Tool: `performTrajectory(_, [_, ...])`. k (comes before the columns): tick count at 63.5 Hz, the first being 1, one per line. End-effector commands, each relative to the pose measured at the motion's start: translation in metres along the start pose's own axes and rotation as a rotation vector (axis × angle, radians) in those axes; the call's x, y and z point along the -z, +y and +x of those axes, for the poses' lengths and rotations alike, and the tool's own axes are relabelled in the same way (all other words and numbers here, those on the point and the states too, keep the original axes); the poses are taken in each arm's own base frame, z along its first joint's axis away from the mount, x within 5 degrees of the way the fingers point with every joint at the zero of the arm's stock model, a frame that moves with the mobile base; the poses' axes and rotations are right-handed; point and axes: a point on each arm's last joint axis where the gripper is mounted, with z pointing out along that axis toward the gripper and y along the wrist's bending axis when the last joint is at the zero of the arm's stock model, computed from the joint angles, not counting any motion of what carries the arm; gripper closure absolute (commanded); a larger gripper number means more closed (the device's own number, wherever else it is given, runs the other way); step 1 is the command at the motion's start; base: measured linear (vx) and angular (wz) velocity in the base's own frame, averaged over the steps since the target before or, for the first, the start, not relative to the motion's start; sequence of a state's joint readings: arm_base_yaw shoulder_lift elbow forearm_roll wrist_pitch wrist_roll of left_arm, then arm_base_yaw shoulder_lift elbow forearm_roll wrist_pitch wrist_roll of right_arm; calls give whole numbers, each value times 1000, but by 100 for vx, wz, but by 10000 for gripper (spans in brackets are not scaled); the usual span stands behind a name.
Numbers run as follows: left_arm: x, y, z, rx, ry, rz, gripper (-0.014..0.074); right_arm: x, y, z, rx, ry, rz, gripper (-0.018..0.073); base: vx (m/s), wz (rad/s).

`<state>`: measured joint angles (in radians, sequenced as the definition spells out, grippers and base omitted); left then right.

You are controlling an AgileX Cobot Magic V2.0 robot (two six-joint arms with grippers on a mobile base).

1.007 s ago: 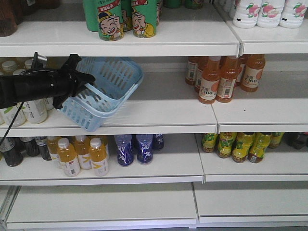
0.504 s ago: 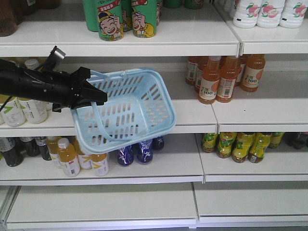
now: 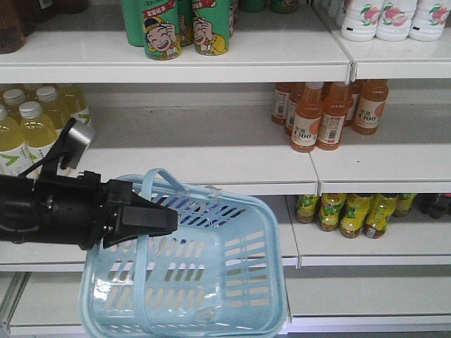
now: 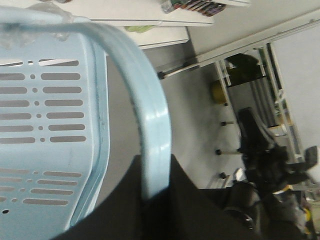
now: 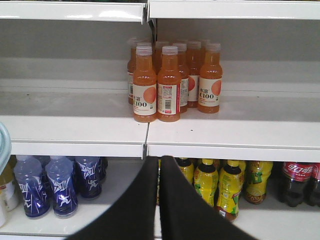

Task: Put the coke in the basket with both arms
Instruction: 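Lift the basket off the shelf with the left gripper, pulling it out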

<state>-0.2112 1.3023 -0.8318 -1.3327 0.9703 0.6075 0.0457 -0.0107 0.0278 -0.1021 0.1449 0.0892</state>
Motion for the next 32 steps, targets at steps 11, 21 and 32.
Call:
performTrajectory(11, [32,-64,16,-66,-199,287,604,1,0,-4,16,-84,-2,564,0,0])
performTrajectory(21, [39,-70,19,-92,-227,291,604,1,0,-4,16,-84,-2,564,0,0])
performTrajectory(32, [38,-68,21,-106,-216,272,603,1,0,-4,16,-84,-2,564,0,0])
